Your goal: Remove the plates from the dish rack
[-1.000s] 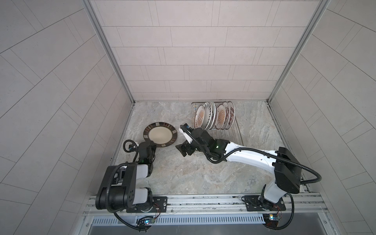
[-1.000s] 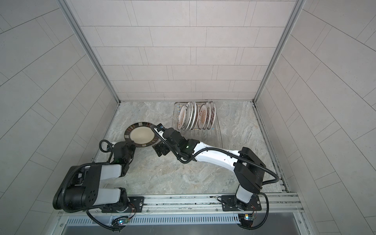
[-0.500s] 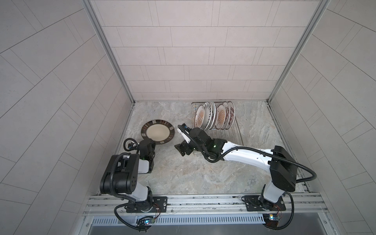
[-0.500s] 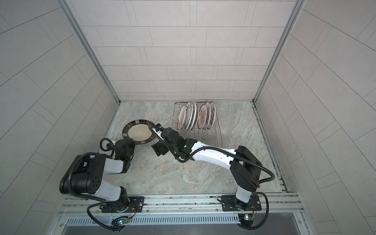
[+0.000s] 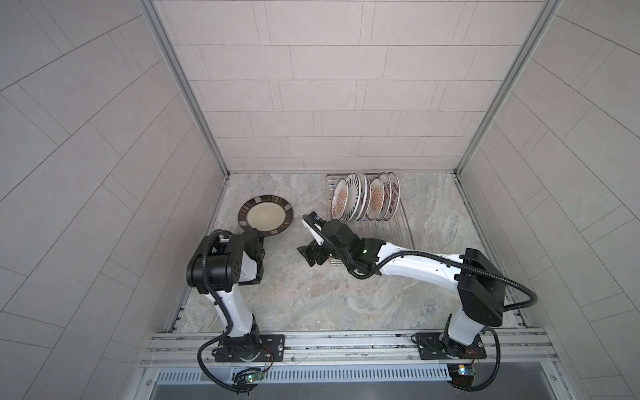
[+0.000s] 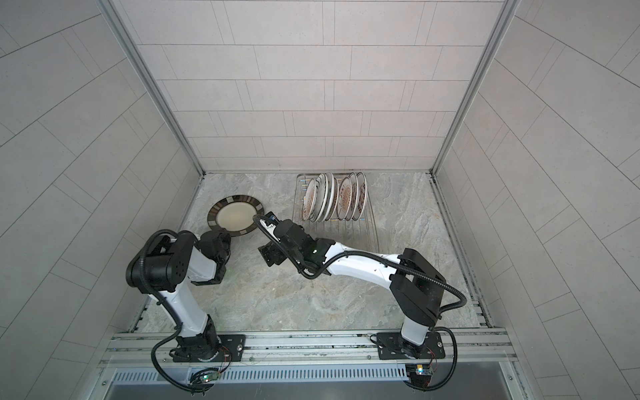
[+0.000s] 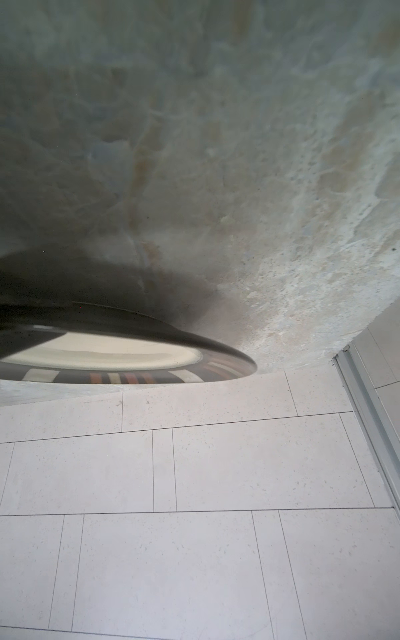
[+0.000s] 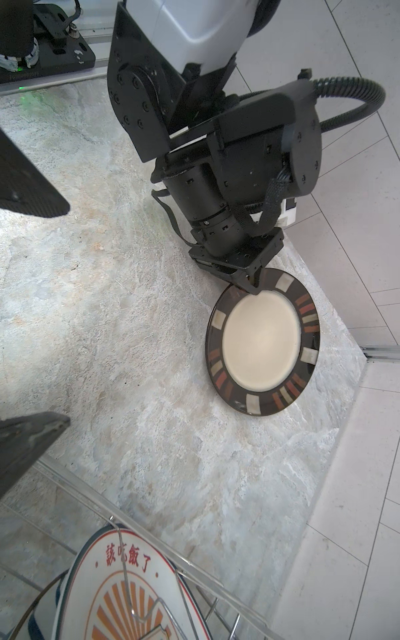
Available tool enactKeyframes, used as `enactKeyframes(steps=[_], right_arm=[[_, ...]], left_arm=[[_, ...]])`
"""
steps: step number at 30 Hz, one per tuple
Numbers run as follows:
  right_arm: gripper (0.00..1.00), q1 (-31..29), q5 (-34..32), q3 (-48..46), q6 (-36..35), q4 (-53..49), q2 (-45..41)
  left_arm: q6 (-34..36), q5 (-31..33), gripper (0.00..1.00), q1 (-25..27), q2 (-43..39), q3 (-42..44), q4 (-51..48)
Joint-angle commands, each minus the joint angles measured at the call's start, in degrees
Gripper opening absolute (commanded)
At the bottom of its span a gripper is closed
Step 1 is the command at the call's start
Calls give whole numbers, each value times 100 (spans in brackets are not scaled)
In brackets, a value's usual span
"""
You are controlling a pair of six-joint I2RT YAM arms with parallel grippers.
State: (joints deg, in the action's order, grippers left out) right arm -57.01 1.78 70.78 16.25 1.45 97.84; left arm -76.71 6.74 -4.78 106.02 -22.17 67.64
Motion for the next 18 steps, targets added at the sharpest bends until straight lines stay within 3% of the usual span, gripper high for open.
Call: enactKeyframes(steps=[1,11,18], right_arm=[[90,-38,-142,-47,-85,99,-64],[90,-35,-225,-82,-89,73,-91],[90,-47,-186,-446,43,329,-364]], left_arm=[[-81,43,6,-52,45,-275,600],[-20,37,27,-84,261,-372,575],[140,247,44,-91,-42,-211,392]])
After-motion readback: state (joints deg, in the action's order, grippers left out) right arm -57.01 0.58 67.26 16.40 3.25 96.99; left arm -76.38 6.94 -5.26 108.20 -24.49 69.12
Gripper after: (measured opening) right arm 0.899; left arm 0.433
